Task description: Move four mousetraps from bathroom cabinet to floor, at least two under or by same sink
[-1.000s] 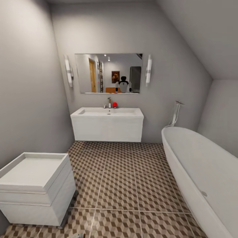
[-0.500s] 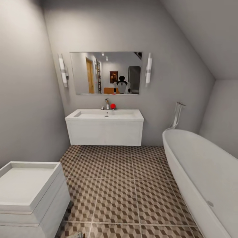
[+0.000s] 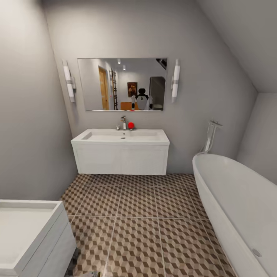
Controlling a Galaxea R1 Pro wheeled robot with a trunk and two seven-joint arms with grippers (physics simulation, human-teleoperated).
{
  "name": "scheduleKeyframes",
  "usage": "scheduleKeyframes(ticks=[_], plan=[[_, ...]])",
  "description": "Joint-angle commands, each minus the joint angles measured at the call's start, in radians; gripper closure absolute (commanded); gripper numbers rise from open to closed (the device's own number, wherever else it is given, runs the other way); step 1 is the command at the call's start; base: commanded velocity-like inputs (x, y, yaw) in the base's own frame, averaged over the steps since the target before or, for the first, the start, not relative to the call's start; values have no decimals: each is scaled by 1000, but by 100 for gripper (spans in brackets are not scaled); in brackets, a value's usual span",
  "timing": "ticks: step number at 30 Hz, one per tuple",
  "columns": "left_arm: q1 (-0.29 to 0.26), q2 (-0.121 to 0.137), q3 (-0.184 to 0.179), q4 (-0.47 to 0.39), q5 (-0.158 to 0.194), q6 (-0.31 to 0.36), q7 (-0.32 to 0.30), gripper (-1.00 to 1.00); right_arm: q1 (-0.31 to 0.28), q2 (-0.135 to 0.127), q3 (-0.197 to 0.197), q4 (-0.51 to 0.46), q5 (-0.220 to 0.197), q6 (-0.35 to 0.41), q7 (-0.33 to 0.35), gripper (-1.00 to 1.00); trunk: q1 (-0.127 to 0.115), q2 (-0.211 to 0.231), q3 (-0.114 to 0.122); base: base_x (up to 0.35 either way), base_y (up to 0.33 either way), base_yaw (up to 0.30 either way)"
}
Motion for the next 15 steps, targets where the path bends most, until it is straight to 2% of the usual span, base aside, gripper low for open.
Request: scheduleKeyframes(ticks=[1, 7, 15], plan=[[-1, 0, -9, 0, 9, 3, 4, 100, -1, -1, -8, 2, 8, 1, -1, 100, 1, -1, -1, 320, 0, 0], [-1, 4, -9, -2, 8, -1, 4, 100, -1, -1, -8, 1, 11, -14, -3, 100, 1, -1, -1, 320, 0, 0], [-1, 10, -11, -3, 1, 0, 4, 100, -1, 7, -8, 0, 14, -79, -5, 100, 1, -1, -1, 321, 0, 0]])
